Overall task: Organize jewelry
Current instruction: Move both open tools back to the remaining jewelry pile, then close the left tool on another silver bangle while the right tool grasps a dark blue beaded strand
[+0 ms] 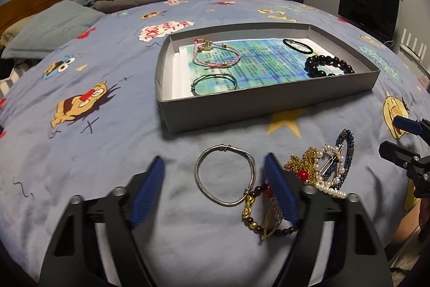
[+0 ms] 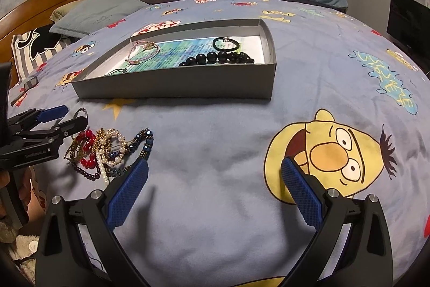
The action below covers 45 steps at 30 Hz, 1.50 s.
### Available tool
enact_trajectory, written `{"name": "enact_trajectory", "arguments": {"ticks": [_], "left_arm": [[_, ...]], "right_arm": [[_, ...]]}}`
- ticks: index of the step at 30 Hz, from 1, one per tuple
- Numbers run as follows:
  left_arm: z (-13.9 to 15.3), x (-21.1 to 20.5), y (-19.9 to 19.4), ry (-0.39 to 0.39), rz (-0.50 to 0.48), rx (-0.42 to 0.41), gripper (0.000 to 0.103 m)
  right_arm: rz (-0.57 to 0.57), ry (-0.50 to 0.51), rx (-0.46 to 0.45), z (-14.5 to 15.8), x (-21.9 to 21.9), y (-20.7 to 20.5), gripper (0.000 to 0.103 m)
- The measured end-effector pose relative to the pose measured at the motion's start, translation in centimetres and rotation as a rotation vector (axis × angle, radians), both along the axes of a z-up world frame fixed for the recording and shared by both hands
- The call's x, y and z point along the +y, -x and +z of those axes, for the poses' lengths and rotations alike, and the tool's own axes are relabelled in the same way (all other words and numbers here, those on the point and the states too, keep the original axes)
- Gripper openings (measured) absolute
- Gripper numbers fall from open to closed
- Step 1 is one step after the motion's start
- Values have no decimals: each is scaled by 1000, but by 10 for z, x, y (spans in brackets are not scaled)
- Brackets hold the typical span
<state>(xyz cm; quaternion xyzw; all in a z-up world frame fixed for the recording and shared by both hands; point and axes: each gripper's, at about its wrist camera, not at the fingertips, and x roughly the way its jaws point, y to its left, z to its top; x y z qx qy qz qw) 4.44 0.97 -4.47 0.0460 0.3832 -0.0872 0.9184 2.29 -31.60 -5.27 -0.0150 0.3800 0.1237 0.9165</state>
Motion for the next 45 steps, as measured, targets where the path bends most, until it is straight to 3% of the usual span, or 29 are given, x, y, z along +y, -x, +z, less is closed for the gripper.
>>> {"name": "enact_trajectory", "arguments": {"ticks": [7,9,18,23,29,34,38,45], "left_arm": [[-7,-4,-1,-35,-26,1,58],[-8,-1,-2,-28,-32,4,49],[0,5,0,-33,-53,-25,48],[6,13,-1,-5,-45,-21,48],[6,20,1,9,-41,-11,48],[5,22,1,12,-42,-9,48],[5,23,1,16,-41,-8,48],[4,21,1,20,-48,-4,48]], "right_arm": [[10,4,1,-1,3,1,98],[12,8,-1,-1,4,1,98],[37,16,-4,-1,13,-1,96],[79,26,13,-1,26,-6,64],[123,23,21,0,42,-10,33],[164,22,35,-1,55,-13,27],[176,29,58,-5,61,-17,17],[147,10,111,-14,59,-24,16]]}}
